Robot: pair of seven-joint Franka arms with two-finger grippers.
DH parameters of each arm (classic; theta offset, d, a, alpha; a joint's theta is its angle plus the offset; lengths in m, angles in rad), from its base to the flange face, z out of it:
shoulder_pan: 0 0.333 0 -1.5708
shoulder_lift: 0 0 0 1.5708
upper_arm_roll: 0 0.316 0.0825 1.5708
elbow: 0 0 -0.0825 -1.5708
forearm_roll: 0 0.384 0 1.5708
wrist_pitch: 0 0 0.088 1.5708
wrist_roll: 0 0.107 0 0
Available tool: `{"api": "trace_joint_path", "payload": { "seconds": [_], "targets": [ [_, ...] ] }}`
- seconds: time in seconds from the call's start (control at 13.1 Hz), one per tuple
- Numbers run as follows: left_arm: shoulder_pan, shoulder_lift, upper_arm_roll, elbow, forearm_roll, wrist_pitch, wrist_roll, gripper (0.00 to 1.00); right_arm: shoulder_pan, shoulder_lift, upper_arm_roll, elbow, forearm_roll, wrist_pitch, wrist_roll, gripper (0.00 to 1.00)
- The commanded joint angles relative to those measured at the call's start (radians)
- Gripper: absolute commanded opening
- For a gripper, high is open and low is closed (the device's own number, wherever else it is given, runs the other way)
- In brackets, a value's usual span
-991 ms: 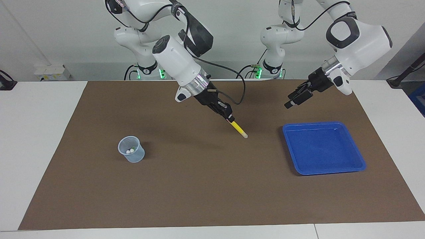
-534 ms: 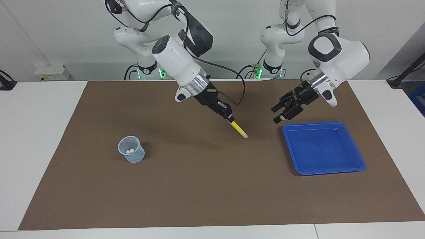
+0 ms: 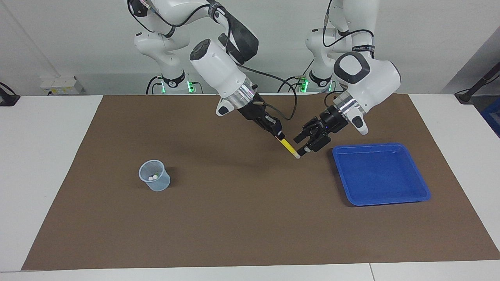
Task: Right arm passes pens to left for tray arrangement
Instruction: 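Carry the yellow pen toward the left gripper while the left gripper approaches, then close the left gripper on the yellow pen and open the right gripper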
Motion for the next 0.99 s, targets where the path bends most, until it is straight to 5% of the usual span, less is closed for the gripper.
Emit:
{"api": "trace_joint_path", "payload": {
  "seconds": [0.0, 0.3, 0.61, 0.76, 0.91],
  "targets": [
    [-0.030, -0.017, 0.014, -0.040, -0.021, 0.019, -0.023, 0.89, 0.002, 0.009, 0.000, 0.006, 0.021, 0.018, 0.011, 0.00],
    [-0.059, -0.023, 0.015, -0.075, -0.020, 0.067, -0.019, 0.81, 0.002, 0.007, 0.000, 0.001, 0.021, 0.015, 0.011, 0.00],
    [-0.068, -0.023, 0.015, -0.075, -0.018, 0.072, -0.020, 0.18, 0.002, 0.009, -0.002, -0.002, 0.021, 0.015, 0.010, 0.00],
    [-0.068, -0.023, 0.015, -0.074, -0.018, 0.069, -0.019, 0.00, 0.002, 0.009, -0.002, -0.002, 0.020, 0.015, 0.010, 0.00],
    [-0.061, -0.023, 0.015, -0.069, -0.017, 0.056, -0.016, 0.00, 0.002, 0.009, 0.000, -0.002, 0.020, 0.015, 0.010, 0.00]
  ]
}}
